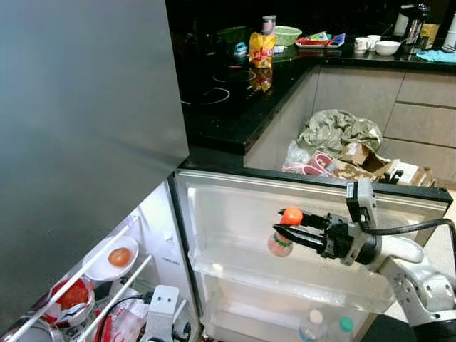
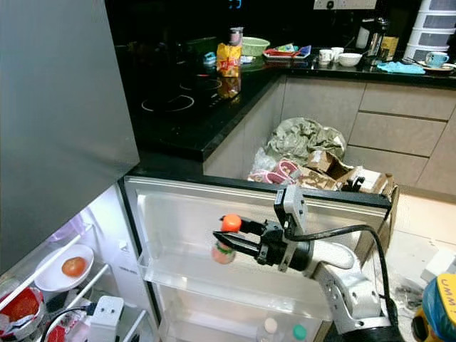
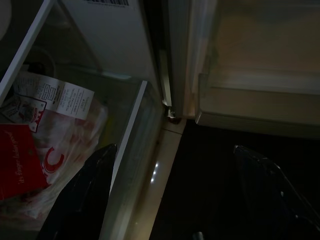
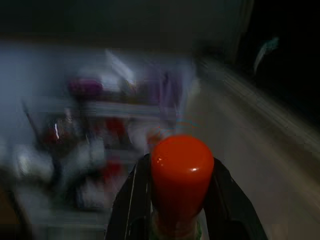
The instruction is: Restocking fridge
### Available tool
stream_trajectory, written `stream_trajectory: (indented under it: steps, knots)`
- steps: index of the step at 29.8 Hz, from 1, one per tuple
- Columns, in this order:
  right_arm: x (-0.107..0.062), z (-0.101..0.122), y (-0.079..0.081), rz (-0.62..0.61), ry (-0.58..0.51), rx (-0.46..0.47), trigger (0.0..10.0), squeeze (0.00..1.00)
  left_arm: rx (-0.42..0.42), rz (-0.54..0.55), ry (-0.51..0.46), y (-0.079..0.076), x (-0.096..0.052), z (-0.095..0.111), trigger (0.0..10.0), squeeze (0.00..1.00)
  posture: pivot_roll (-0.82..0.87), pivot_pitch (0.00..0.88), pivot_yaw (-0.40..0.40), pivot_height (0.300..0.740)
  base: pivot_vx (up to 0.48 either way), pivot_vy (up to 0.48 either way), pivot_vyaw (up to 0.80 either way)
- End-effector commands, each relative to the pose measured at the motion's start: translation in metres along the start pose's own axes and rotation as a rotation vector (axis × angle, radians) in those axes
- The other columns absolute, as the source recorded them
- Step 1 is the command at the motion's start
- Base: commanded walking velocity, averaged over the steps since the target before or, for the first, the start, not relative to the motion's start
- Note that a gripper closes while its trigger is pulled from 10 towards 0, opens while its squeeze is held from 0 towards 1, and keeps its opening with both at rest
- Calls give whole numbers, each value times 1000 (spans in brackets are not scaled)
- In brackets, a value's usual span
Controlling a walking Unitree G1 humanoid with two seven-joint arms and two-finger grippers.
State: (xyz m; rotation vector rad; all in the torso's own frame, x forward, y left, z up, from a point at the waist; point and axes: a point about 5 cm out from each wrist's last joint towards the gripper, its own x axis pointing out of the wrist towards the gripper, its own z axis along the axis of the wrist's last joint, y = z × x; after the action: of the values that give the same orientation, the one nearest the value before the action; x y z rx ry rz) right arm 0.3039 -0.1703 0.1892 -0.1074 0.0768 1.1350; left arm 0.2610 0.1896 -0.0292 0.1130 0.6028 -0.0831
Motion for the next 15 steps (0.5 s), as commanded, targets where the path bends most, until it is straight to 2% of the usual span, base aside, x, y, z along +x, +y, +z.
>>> stream_trajectory:
  steps: [1,2,3,6,8,10,11,15]
  knots:
    - [0,-11,2,-13,67,-17,10000,0,-7,6,9,2,-2,-4,10000,0,-135,43,23,740,0,0,0]
    - [0,-11,2,-13,67,-17,10000,0,-7,6,9,2,-2,-4,10000,0,-135,43,23,740,0,0,0]
    - [-2,-18,3,-23,136,-51,10000,0,-8,6,9,2,-2,-5,10000,0,-134,44,25,740,0,0,0]
    - [-4,-23,3,-30,186,-82,10000,0,-8,6,9,2,-2,-5,10000,0,-135,47,28,740,0,0,0]
    - [-6,-30,-1,-79,239,-141,10000,0,-5,5,12,3,-2,-6,10000,0,-136,48,30,740,0,0,0]
    - [-6,-33,-3,-98,260,-164,10000,0,-4,5,13,4,-2,-6,10000,0,-135,51,32,740,0,0,0]
    - [-6,-38,-8,-155,275,-219,10000,0,-1,4,15,4,-2,-6,10000,0,-135,52,33,740,0,0,0]
    - [-3,-40,-15,-243,259,-279,10000,0,3,2,12,4,-2,-4,10000,0,-131,57,34,740,0,0,0]
